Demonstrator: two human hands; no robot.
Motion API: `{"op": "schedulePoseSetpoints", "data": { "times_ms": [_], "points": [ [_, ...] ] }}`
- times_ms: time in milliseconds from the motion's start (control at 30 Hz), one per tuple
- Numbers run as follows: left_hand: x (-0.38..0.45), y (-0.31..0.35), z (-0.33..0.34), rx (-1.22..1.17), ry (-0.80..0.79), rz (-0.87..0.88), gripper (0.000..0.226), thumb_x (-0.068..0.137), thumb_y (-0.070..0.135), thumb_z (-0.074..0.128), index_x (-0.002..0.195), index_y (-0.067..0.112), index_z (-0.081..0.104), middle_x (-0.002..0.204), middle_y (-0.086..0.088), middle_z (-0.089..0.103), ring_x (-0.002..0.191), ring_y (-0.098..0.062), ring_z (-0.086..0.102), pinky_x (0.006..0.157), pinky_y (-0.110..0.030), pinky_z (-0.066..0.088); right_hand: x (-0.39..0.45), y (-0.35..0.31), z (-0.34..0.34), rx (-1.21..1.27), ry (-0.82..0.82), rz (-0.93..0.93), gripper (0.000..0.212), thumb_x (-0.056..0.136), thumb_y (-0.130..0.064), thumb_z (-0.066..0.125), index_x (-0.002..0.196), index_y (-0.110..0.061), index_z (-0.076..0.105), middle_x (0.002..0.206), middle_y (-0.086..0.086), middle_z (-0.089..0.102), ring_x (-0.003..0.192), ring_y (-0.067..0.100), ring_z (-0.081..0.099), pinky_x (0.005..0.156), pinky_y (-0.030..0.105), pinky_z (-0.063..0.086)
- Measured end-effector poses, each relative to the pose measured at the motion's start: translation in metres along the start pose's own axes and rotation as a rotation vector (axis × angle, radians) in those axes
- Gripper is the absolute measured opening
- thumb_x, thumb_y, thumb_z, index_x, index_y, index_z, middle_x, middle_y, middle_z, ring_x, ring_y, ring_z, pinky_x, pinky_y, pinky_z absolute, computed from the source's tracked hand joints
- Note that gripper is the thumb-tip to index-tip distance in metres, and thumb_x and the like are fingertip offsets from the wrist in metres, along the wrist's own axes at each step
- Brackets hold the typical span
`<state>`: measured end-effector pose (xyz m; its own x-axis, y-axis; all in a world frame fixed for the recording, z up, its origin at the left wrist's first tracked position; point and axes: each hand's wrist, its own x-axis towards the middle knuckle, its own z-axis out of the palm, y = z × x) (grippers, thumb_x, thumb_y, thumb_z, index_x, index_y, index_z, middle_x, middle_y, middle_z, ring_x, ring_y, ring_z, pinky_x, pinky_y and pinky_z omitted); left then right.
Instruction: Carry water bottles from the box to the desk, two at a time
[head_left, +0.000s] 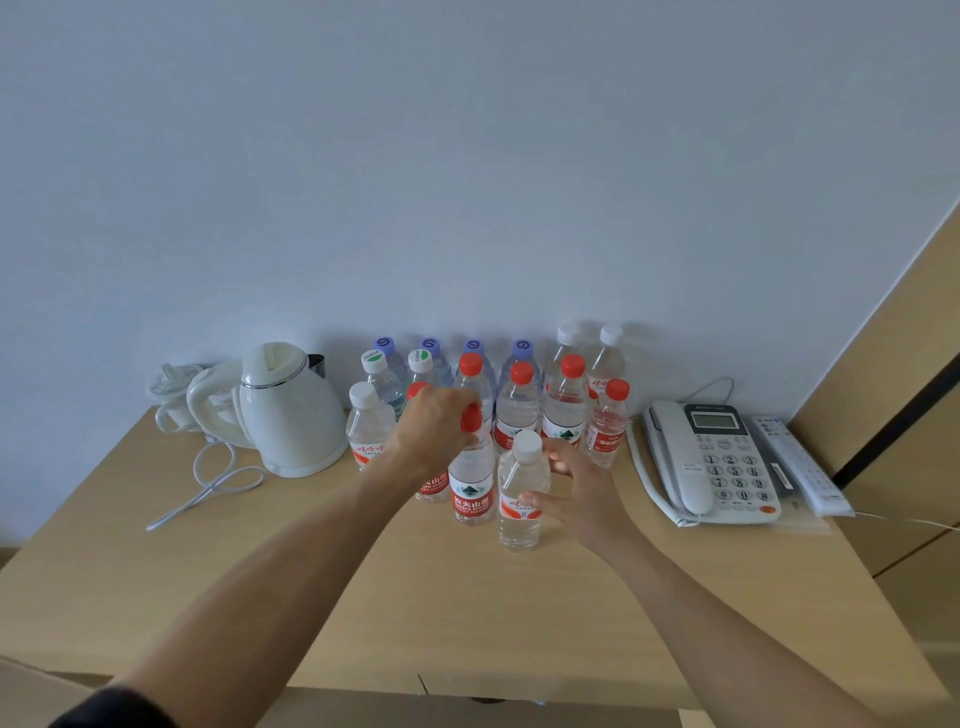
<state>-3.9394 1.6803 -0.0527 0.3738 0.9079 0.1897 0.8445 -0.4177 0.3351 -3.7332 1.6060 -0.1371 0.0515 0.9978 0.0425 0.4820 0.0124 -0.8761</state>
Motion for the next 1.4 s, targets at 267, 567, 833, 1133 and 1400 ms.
{"op": "schedulePoseSetpoints", "data": {
  "times_ms": [267, 567, 833, 1133, 1400],
  "points": [
    [0.020, -0.004, 0.001, 0.060, -0.011, -0.017, 0.024, 0.084, 0.016, 0.079, 0.103, 0.012, 0.066, 0.091, -0.008, 0.069, 0.085, -0.027, 0.065, 0.074, -0.032, 0.050, 0.001, 0.000, 0.000, -0.027, 0.010, -0.002, 0.062, 0.071, -0.023, 0.087, 0.114, -0.051, 0.052, 0.105, -0.040, 0.057, 0.102, -0.030, 0.047, 0.082, 0.007, 0.036],
    [0.024, -0.008, 0.006, 0.075, -0.011, -0.021, 0.028, 0.083, 0.018, 0.080, 0.107, 0.013, 0.067, 0.095, -0.008, 0.071, 0.086, -0.027, 0.065, 0.078, -0.033, 0.053, 0.001, 0.001, 0.000, -0.049, 0.010, -0.033, 0.062, 0.072, -0.027, 0.087, 0.118, -0.049, 0.053, 0.111, -0.037, 0.058, 0.104, -0.025, 0.049, 0.085, 0.009, 0.037],
    [0.022, -0.007, 0.005, 0.093, -0.020, -0.016, 0.029, 0.084, 0.020, 0.080, 0.108, 0.013, 0.065, 0.096, -0.009, 0.071, 0.088, -0.027, 0.066, 0.081, -0.036, 0.056, 0.009, -0.004, -0.003, -0.079, 0.012, -0.035, 0.059, 0.071, -0.024, 0.088, 0.105, -0.056, 0.051, 0.101, -0.047, 0.058, 0.101, -0.026, 0.049, 0.081, 0.005, 0.035],
    [0.021, -0.005, 0.003, 0.093, -0.029, -0.034, 0.029, 0.083, 0.019, 0.081, 0.108, 0.012, 0.066, 0.097, -0.010, 0.071, 0.090, -0.029, 0.066, 0.081, -0.037, 0.055, 0.029, -0.012, 0.000, -0.085, 0.031, -0.032, 0.057, 0.076, -0.020, 0.085, 0.126, -0.025, 0.059, 0.117, -0.013, 0.067, 0.108, 0.006, 0.060, 0.089, 0.019, 0.043],
    [0.020, -0.003, 0.002, 0.099, -0.037, -0.053, 0.031, 0.085, 0.021, 0.080, 0.111, 0.012, 0.065, 0.101, -0.010, 0.070, 0.092, -0.028, 0.066, 0.084, -0.039, 0.056, 0.045, -0.017, 0.005, -0.141, 0.099, -0.038, 0.058, 0.078, -0.019, 0.084, 0.130, -0.021, 0.058, 0.115, 0.000, 0.068, 0.103, 0.020, 0.063, 0.087, 0.028, 0.050]
  ]
}}
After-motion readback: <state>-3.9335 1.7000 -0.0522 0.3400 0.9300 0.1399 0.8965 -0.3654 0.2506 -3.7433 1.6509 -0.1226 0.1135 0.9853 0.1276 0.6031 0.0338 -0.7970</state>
